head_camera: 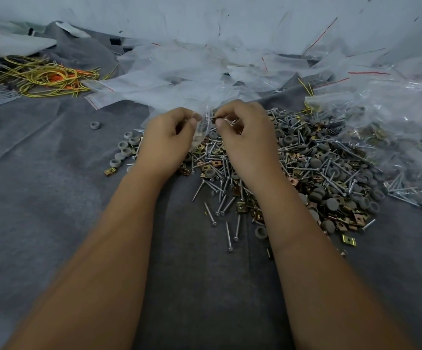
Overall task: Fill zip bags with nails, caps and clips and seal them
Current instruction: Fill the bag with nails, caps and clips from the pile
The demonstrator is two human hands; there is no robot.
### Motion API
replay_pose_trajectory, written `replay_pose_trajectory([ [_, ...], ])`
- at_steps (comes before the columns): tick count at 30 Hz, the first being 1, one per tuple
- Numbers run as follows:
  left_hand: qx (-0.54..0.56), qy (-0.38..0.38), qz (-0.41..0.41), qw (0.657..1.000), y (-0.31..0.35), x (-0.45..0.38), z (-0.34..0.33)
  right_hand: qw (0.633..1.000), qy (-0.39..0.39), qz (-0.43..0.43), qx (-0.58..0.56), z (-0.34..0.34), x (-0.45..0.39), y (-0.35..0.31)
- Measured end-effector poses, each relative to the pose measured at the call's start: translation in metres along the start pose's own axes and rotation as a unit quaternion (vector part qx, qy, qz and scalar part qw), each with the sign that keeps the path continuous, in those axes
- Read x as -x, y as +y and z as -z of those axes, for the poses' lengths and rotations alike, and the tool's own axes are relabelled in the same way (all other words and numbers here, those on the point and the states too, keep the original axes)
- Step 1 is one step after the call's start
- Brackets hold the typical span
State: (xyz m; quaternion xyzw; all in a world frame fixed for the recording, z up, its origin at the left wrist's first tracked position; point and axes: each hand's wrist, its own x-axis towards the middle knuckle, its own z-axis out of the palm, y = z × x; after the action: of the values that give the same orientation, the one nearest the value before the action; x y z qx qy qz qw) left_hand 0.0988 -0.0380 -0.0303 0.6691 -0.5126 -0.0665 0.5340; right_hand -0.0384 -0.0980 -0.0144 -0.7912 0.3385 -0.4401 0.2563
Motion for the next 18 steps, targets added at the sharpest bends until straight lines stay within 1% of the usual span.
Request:
replay_pose_trajectory([
  [5,0.011,0.001,-0.012,1.0,0.003,0.002,-0.004,0.999,0.011,-0.006,-0.049,-0.005,0.002,-0.002],
  [9,-0.01,-0.009,-0.033,0.999,0.004,0.003,-0.005,0.999,-0.003,0.016,-0.038,-0.011,0.004,-0.003],
  [13,-0.004,0.06,-0.04,0.997,0.001,0.002,-0.005,0.999,-0.021,0.008,0.032,-0.011,0.001,0.004],
  [15,-0.004,0.087,-0.038,0.995,0.0,0.001,-0.005,0.999,-0.022,0.004,0.033,-0.011,0.001,0.005],
  [18,-0.017,0.103,-0.046,0.993,-0.001,0.001,-0.004,1.0,-0.016,0.004,0.008,-0.009,0.002,0.003],
])
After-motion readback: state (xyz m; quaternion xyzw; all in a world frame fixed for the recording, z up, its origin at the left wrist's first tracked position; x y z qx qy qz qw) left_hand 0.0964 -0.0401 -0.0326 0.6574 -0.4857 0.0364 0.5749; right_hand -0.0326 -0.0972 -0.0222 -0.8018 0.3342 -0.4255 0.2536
